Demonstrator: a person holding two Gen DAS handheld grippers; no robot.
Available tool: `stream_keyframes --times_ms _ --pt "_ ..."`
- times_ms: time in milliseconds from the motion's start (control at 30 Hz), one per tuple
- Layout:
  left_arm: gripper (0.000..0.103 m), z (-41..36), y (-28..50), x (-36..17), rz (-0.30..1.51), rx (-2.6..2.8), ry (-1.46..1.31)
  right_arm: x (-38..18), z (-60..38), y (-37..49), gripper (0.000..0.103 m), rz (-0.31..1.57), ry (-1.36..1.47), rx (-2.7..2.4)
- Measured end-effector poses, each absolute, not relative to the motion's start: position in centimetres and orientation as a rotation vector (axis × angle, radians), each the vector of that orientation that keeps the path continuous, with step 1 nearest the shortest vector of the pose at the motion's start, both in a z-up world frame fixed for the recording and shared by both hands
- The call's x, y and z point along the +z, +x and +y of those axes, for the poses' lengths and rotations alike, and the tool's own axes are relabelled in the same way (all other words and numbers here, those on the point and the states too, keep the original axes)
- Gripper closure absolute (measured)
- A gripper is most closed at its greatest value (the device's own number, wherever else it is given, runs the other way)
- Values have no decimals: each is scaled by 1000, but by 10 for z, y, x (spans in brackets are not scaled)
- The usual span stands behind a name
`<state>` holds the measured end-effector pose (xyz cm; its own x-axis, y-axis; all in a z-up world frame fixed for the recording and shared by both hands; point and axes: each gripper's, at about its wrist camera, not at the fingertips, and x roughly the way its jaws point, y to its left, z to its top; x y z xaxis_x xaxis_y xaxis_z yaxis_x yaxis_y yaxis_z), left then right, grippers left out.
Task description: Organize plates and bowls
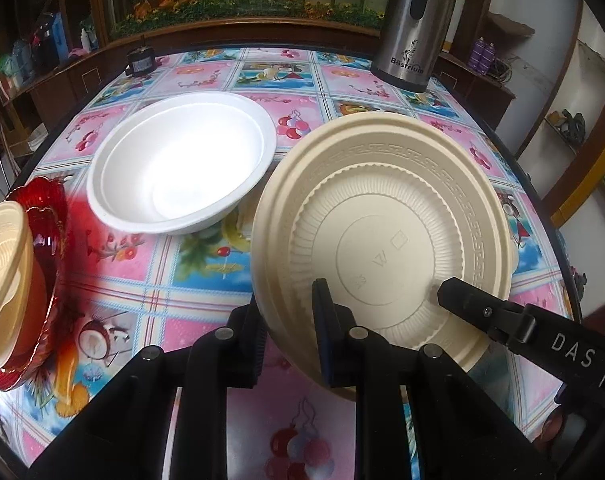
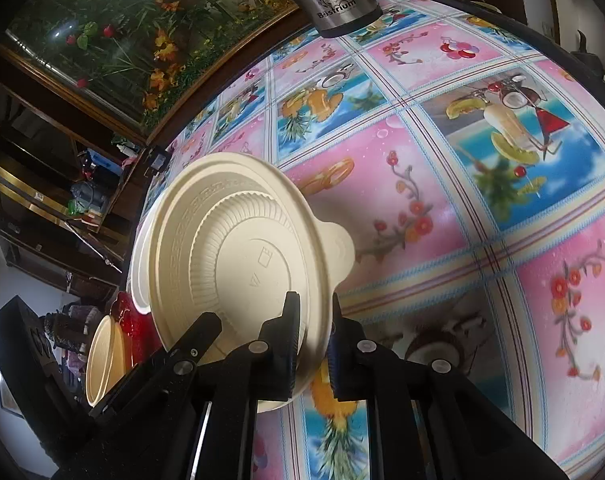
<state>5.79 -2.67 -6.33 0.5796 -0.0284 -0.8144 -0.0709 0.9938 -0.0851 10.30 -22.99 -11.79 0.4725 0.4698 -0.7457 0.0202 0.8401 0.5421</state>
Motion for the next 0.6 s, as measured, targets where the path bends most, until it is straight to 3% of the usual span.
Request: stream_keyframes --times_ms 600 --pt "84 18 -9 -53 891 67 -154 -107 -189 45 91 1021 469 373"
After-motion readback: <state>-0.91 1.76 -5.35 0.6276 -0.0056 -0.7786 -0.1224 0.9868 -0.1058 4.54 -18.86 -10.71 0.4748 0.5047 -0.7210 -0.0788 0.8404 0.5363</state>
